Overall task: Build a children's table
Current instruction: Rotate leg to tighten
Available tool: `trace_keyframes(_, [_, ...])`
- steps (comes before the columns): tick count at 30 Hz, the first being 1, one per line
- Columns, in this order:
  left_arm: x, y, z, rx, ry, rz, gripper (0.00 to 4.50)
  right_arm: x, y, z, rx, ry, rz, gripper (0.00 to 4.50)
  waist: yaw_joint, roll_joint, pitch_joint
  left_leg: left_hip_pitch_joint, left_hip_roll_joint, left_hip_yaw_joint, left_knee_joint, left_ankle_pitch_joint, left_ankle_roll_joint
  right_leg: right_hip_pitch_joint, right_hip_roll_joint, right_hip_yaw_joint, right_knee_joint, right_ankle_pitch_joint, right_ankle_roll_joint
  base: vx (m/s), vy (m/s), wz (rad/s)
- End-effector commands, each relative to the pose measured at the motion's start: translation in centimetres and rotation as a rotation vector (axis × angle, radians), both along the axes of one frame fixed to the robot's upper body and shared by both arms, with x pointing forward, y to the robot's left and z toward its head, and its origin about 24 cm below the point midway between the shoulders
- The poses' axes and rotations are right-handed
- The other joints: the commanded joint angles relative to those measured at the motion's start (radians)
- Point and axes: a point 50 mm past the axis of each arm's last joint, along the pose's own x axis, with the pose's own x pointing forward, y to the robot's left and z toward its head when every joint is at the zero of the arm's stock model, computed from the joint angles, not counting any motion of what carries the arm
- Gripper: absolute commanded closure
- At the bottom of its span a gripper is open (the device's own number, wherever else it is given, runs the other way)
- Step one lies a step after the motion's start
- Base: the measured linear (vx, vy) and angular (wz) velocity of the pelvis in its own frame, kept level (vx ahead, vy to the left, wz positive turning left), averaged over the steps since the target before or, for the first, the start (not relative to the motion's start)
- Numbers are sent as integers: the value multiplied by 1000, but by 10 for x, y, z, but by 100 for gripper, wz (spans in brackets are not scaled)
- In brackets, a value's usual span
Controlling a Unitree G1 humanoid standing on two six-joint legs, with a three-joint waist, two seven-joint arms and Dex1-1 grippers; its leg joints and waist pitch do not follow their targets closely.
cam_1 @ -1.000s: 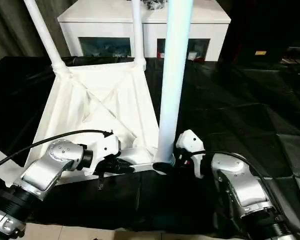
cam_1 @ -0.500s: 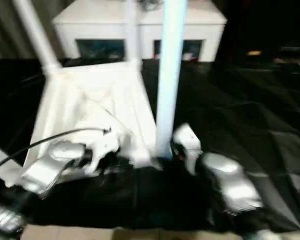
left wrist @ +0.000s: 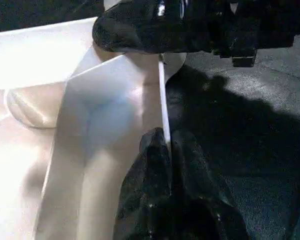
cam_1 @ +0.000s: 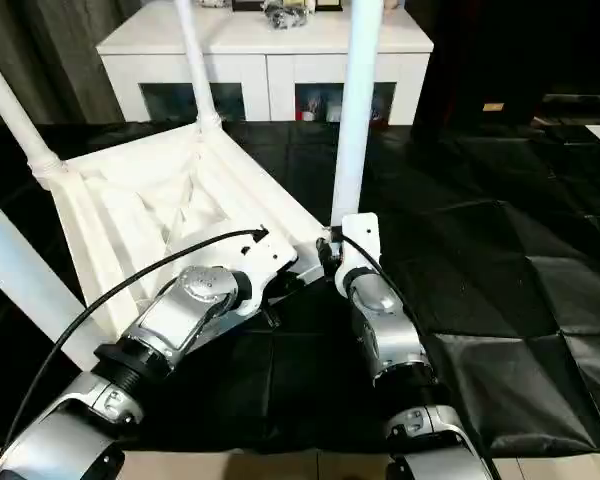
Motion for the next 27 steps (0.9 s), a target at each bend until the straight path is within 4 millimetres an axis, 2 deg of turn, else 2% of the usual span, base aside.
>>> trace_keyframes(1, [-4,1,-3,-4,-20,-46,450,-5,0,6,10,-48,66,104,2,-19,-50,-2,24,-14,-85,-291,44,39,-27,24,-75,-324,-189,0,0,0])
trace_keyframes(2, [-5,3,-3,-3,-22,-57,450,-7,-5,8,6,-65,61,92,7,-18,-51,0,25,-13,-84,-277,48,38,-27,26,-74,-313,-188,0,0,0])
trace_keyframes(4, [-5,4,-4,-3,-30,-73,450,-9,-13,12,-5,-91,61,80,11,-20,-51,-4,25,-13,-85,-258,54,42,-27,26,-72,-299,-191,0,0,0])
trace_keyframes(6, [-5,5,-4,-4,-29,-72,450,-11,-18,14,-19,-110,68,50,14,-20,-49,-1,26,-12,-85,-262,56,39,-27,26,-74,-315,-188,0,0,0])
trace_keyframes(8, [-5,6,-3,-16,-35,-76,450,-22,-31,23,-8,-158,124,42,19,-20,-47,0,27,-12,-86,-270,59,39,-26,27,-77,-331,-173,0,0,0])
trace_keyframes(9, [-4,6,-2,-21,-39,-79,450,-31,-38,26,-9,-172,184,42,20,-16,-46,0,28,-12,-87,-273,61,40,-25,28,-77,-329,-169,0,0,0])
trace_keyframes(10, [-4,6,-2,-22,-41,-80,450,-33,-39,26,-8,-174,196,42,22,-20,-46,-2,29,-13,-87,-278,67,41,-25,29,-78,-328,-162,0,0,0])
trace_keyframes(12, [-4,5,-2,-30,-45,-86,450,-44,-46,26,9,-176,258,42,22,-15,-44,-8,27,-14,-90,-286,70,43,-26,27,-80,-355,-159,0,0,0])
trace_keyframes(13, [-3,5,-1,-30,-48,-92,450,-49,-50,26,15,-181,273,42,22,-14,-44,-3,27,-14,-89,-307,72,37,-27,27,-87,-397,-150,0,0,0])
trace_keyframes(14, [-1,3,1,-35,-84,-90,450,-58,-55,25,17,-182,300,42,21,-16,-44,-6,27,-15,-89,-311,71,37,-28,27,-89,-418,-143,0,0,0])
trace_keyframes(15, [-1,2,1,-37,-87,-90,450,-59,-55,25,16,-182,303,42,21,-19,-44,-8,26,-15,-89,-307,74,38,-28,26,-92,-424,-137,0,0,0])
trace_keyframes(16, [0,1,4,-57,-105,-85,406,-63,-56,23,15,-177,322,36,21,-18,-44,-9,26,-16,-89,-303,75,36,-27,26,-92,-431,-134,0,0,0])
trace_keyframes(19, [4,-5,18,-197,-91,-62,395,-77,-53,18,-3,-142,402,36,27,-19,-44,-6,25,-13,-84,-303,80,33,-31,25,-96,-477,-133,0,0,0])
trace_keyframes(20, [3,-5,24,-227,-108,-70,388,-81,-51,14,-20,-119,427,36,30,-12,-46,-7,29,-14,-84,-274,86,31,-32,28,-93,-428,-152,0,0,0])
trace_keyframes(21, [3,-5,25,-228,-109,-70,363,-81,-50,14,-21,-118,428,36,31,-14,-43,-11,30,-14,-86,-275,87,31,-30,26,-92,-421,-156,0,0,0])
trace_keyframes(22, [2,-4,27,-233,-114,-74,356,-81,-49,12,-34,-106,430,36,31,-7,-44,-16,33,-17,-89,-267,83,36,-30,25,-86,-397,-161,0,0,0])
trace_keyframes(24, [-1,-1,32,-269,-124,-81,348,-80,-46,9,-58,-94,418,36,27,-10,-42,-22,33,-19,-93,-270,75,39,-27,22,-82,-376,-160,0,0,0])
trace_keyframes(25, [-4,2,35,-288,-123,-76,336,-77,-45,8,-73,-87,401,36,25,-11,-43,-18,33,-18,-91,-275,72,37,-30,24,-82,-369,-166,0,0,0])
trace_keyframes(27, [-8,6,37,-307,-116,-71,313,-74,-44,6,-84,-77,389,36,19,-10,-46,-19,34,-18,-88,-245,76,40,-28,25,-73,-308,-192,0,0,0])
